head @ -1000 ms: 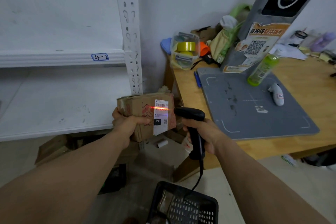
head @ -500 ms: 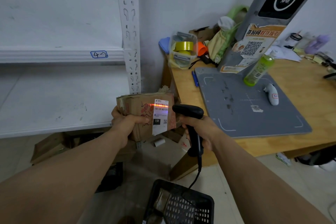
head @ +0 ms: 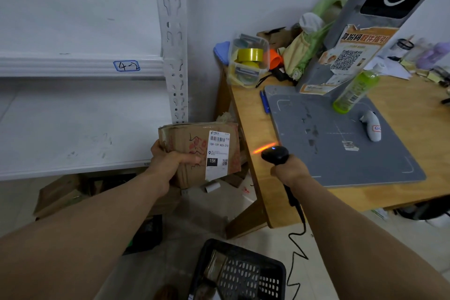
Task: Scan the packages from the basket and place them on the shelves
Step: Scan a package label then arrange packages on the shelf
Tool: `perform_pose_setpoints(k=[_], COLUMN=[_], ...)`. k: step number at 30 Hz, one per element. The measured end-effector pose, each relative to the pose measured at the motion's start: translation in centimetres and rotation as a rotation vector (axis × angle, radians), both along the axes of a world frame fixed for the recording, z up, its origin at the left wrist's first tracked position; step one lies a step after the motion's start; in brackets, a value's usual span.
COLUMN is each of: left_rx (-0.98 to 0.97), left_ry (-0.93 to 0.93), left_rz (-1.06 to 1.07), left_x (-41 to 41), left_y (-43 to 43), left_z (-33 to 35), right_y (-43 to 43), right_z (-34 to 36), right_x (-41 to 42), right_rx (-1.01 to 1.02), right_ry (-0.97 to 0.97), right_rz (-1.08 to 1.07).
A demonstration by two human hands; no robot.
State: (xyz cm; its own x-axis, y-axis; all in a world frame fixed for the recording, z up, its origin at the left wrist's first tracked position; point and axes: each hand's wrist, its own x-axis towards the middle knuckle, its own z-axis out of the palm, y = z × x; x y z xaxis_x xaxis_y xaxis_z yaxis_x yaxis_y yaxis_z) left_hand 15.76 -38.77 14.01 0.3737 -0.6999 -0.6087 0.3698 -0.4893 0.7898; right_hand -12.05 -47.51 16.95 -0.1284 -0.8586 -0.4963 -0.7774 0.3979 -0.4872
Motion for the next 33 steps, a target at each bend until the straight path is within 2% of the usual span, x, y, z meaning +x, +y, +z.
perform_pose_setpoints(k=[8,15,20,22,24,28,31,33], left_rx=[-0.015,-0.005,-0.019,-0.033,-0.057,-0.102,-0.150,-0.193], left_ry=[0.064,0.089,0.094,0.108,0.116,0.134,0.141,0.117], left_rz=[-0.093,-0.154,-0.185,-0.202,-0.223,-0.253,-0.279,-0.274], left_x=[-0.1,0.6,1.0,1.2,1.5,2.7,4.2,5.1], left_y=[-1.9,-2.4,-2.3,-2.0,-1.4,1.2,4.1,6.8], left_z=[0.0,0.7,2.1,2.9,3.9,7.3,10.0,11.9], right_y=[-1.3,-1.3,-1.0,-0.6,0.0,2.1,4.7,7.0], right_z=[-3.5,-2.9,0.0,1.4,2.8,6.1,9.3,11.3], right_x=[0.1,0.3,1.4,2.3,3.4,6.0,7.4,8.1], right_rx=[0.014,-0.004,-0.162,-0.216,-0.207,-0.057,0.029,0.034], right_ry=[0.123,0.160,0.291,0.218,0.005,-0.349,-0.500,-0.514], right_rz=[-0.052,-0.152,-0.043,-0.017,-0.036,-0.126,-0.091,-0.051])
